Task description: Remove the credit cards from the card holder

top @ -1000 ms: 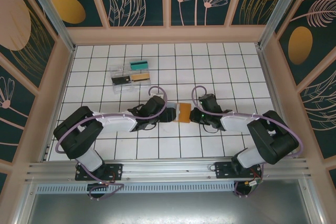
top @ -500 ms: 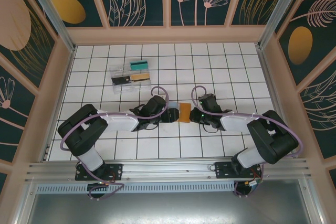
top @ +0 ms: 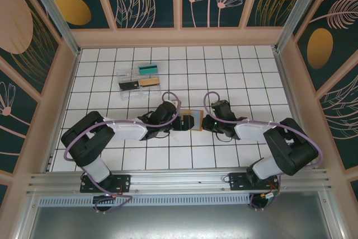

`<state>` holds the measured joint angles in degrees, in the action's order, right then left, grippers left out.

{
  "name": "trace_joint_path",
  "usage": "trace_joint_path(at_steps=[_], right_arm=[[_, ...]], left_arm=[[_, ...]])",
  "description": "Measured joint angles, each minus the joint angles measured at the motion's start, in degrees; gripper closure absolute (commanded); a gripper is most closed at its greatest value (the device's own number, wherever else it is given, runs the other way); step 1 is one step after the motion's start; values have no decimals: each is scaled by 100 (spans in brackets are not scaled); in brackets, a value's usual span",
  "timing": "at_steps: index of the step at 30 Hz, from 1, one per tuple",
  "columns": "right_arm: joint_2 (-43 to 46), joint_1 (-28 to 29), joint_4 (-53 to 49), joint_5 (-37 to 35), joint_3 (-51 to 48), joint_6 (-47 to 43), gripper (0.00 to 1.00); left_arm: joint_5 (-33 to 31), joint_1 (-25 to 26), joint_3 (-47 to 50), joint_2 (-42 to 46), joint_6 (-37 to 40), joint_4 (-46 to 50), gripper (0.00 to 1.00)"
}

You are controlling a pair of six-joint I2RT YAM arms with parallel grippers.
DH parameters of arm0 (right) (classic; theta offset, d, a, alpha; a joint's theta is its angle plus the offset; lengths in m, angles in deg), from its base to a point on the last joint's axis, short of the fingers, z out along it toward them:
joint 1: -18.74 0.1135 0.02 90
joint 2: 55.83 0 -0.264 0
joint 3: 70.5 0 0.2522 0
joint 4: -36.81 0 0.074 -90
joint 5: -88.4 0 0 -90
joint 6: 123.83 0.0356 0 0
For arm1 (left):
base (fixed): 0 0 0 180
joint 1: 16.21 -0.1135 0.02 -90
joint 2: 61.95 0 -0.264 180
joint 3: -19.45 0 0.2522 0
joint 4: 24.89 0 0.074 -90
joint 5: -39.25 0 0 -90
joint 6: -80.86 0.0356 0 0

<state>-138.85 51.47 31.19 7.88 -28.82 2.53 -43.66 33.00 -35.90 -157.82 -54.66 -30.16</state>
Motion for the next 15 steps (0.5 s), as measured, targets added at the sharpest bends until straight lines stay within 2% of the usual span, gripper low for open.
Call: trace_joint_path(at_steps=[10, 13, 15], right_arm=[[621, -13, -111, -260, 0, 15, 82], [748, -13, -105, -208, -24, 15, 79], [824, -2, -105, -140, -33, 15, 79]], left_arm=[[-7, 2, -105, 24, -4, 4, 17], [-227, 0, -118, 46, -2, 131, 29], [-452, 0, -118, 151, 2, 319, 44]])
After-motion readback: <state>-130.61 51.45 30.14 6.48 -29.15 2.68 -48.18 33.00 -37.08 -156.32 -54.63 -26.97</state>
